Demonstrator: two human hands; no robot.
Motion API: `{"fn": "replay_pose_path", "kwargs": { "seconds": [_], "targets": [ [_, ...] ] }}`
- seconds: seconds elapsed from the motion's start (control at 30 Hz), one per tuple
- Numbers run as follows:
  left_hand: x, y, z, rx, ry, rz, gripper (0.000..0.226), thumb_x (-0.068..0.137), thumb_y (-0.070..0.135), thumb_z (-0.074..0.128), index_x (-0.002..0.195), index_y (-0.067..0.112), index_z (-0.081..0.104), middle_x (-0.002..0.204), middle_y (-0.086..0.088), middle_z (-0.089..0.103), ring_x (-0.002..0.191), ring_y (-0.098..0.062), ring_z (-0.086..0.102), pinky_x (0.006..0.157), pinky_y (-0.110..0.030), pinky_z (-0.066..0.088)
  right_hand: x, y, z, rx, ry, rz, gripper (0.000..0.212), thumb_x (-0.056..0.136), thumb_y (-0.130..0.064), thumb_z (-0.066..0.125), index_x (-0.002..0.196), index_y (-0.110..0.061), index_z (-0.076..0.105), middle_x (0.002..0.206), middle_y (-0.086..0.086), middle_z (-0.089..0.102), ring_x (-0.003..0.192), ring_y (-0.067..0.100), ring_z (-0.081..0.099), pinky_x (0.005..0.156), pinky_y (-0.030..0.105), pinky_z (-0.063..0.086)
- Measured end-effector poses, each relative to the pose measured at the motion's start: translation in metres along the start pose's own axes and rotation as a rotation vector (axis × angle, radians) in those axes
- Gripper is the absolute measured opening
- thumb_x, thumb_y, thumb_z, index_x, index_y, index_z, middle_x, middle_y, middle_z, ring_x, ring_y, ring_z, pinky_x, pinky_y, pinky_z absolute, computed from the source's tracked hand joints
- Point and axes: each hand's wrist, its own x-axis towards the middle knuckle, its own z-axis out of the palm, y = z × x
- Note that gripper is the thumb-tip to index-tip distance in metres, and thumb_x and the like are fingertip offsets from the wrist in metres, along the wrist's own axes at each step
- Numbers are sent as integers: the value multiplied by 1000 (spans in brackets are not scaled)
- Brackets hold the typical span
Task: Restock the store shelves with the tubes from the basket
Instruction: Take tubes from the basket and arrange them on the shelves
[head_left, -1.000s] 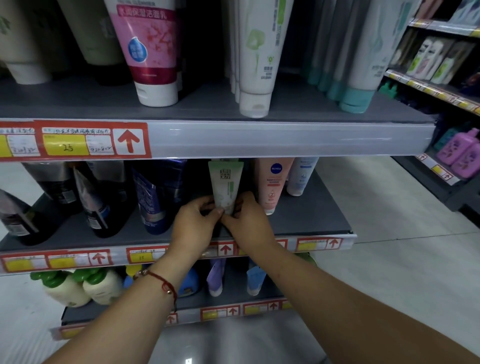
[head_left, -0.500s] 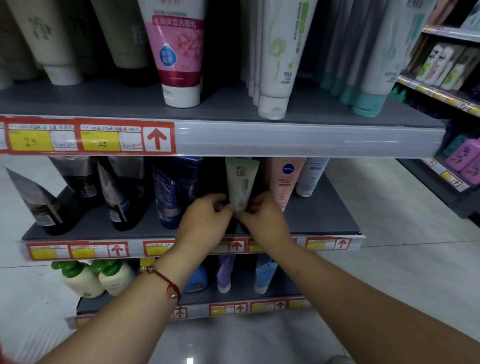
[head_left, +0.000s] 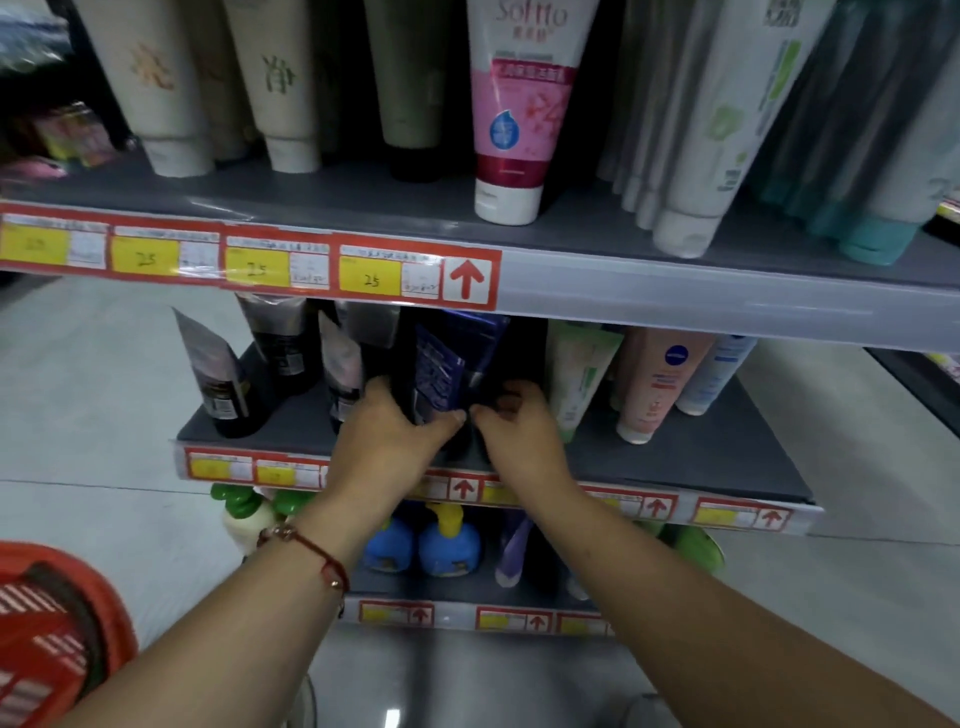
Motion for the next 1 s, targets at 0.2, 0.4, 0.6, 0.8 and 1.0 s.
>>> {"fn": "replay_pose_path", "kwargs": {
  "seconds": [0.2, 0.4, 0.6, 0.8, 1.0],
  "targets": [
    [11, 1, 18, -32, -29, 27, 50, 87, 38, 66, 130, 23, 47, 120, -7, 67, 108, -34, 62, 75, -32, 43, 32, 6, 30, 26, 40, 130, 34, 83, -6, 59, 116, -3, 61, 113, 12, 68, 96, 21, 62, 66, 23, 44],
    [20, -5, 21, -129, -55, -3, 37, 98, 29, 54, 133, 19, 44, 127, -9, 62, 114, -32, 58, 79, -29, 37, 49, 8, 30, -44, 13, 106, 28, 86, -8, 61, 112, -10, 68, 113, 11, 70, 101, 24, 65, 87, 34, 53],
    [18, -4, 13, -164, -208, -2, 59, 83, 14, 71, 133, 22, 41, 104, 6, 59, 96, -16, 57, 66, -22, 41, 43, 14, 16, -168, 37, 53, 22, 85, -17, 67, 105, -8, 69, 103, 10, 71, 93, 19, 65, 65, 24, 43],
    [8, -9, 22, -122, -100, 74, 65, 75, 25, 82, 125, 20, 42, 103, 3, 61, 93, -20, 62, 70, -28, 44, 22, 11, 21, -241, -3, 103, 67, 62, -62, 61, 107, -13, 64, 104, 12, 67, 95, 25, 65, 80, 37, 56],
    [-1, -2, 10, -103, 24, 131, 43, 77, 25, 75, 112, 23, 49, 91, 4, 65, 88, -26, 64, 72, -38, 52, 9, 6, 21, -150, 59, 175, 67, 77, -48, 74, 121, -7, 45, 125, 12, 57, 111, 29, 59, 90, 35, 52]
  ]
}}
